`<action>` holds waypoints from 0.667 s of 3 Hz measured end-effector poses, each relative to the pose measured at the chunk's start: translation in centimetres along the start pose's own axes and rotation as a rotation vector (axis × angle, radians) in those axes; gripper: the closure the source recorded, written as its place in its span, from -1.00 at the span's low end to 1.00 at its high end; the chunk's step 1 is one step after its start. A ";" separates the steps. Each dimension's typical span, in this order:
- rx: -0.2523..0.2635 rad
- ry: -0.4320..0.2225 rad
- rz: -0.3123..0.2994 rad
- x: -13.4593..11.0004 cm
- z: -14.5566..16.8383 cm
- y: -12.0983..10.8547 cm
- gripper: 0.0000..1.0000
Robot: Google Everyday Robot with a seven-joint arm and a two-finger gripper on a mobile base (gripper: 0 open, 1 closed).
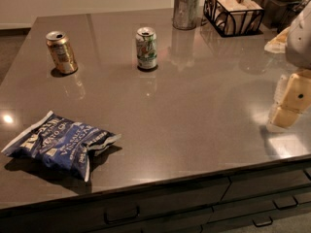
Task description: Move blue chip bag near orange can
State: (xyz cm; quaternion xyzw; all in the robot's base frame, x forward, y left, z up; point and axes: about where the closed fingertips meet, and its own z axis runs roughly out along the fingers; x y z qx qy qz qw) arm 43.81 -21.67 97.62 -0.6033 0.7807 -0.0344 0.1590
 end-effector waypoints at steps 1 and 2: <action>0.000 0.000 0.000 0.0 0.0 0.0 -1.00; -0.014 -0.038 -0.022 -1.8 0.5 0.7 -1.00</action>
Offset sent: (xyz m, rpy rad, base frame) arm -0.0030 0.0492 -0.0134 0.0832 0.0244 0.0860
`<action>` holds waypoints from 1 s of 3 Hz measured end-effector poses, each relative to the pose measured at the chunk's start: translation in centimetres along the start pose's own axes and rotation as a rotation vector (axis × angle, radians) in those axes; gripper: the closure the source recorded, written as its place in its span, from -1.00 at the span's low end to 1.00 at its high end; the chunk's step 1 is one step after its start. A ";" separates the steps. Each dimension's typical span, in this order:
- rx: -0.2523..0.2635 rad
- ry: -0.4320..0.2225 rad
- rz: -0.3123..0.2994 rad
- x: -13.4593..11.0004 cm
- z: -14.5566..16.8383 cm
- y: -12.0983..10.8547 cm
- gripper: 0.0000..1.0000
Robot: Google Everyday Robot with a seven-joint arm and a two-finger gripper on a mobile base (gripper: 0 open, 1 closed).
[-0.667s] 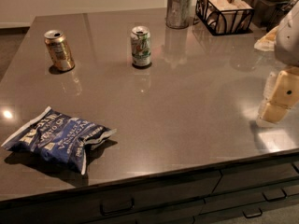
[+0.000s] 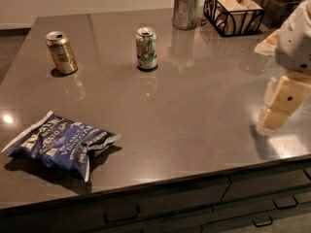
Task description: Move blue chip bag near orange can
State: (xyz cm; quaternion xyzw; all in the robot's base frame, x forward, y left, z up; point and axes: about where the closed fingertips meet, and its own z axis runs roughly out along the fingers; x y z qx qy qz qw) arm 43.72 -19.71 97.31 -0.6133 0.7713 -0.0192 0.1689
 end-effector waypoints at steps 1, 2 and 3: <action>-0.035 -0.087 -0.027 -4.2 1.9 1.7 -1.00; -0.083 -0.155 -0.078 -9.3 4.5 3.9 -1.00; -0.133 -0.205 -0.129 -14.0 6.9 6.1 -1.00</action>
Offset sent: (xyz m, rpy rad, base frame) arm -0.0086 0.1775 -0.0568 0.2114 0.0684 0.2266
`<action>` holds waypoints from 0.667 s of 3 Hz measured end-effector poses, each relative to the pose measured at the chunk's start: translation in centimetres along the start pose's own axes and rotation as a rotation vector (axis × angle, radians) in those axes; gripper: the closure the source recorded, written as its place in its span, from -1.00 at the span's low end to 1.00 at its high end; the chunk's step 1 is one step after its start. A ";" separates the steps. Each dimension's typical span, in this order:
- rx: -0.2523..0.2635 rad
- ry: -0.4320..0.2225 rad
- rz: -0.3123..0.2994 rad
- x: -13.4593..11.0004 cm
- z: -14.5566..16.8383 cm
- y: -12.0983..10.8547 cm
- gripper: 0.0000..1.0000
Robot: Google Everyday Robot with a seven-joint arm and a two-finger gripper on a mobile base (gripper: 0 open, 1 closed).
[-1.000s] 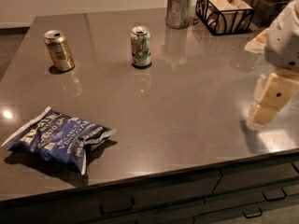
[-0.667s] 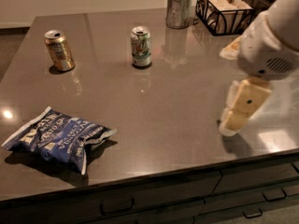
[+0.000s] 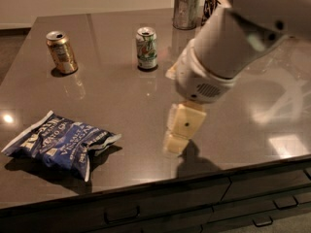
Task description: Move blue chip bag near orange can
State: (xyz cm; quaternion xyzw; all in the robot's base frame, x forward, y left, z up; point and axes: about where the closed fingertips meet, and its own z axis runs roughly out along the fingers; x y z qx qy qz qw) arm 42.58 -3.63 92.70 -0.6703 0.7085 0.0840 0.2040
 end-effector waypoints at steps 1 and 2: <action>-0.046 -0.035 -0.061 -4.5 3.6 1.4 -1.00; -0.084 -0.052 -0.114 -7.6 6.6 2.7 -1.00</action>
Offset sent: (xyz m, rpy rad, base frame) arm -0.0222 0.1551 -0.0610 0.0434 0.0556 0.2403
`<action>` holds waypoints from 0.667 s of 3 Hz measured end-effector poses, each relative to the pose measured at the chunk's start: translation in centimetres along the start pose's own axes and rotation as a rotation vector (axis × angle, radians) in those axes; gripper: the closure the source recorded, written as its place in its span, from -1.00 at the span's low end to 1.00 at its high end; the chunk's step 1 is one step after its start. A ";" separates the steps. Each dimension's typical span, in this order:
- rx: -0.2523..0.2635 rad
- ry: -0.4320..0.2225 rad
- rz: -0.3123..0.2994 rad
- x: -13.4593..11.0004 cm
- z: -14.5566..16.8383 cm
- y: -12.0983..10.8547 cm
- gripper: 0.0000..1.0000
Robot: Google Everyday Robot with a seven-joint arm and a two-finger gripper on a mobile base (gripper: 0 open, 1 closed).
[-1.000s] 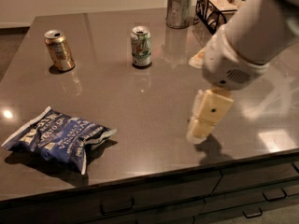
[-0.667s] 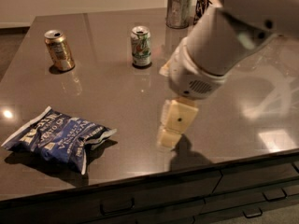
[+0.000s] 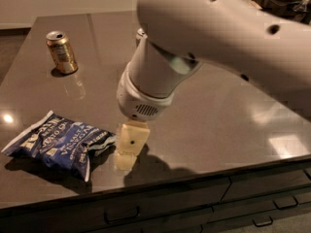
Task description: Move blue chip bag near orange can
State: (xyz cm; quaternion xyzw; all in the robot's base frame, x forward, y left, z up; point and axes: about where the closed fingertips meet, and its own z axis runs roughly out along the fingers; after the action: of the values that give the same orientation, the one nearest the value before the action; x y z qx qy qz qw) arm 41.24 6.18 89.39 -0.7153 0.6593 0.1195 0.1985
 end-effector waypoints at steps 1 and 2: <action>-0.039 -0.006 -0.049 -2.3 3.2 0.7 -1.00; -0.064 -0.002 -0.084 -3.9 5.9 1.0 -1.00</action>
Offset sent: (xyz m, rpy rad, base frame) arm -0.0076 0.0922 -0.0621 -0.0266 0.0370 0.1498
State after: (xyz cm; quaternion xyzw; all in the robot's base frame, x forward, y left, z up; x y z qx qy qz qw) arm 40.36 12.23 85.68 -0.7481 0.6245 0.1330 0.1810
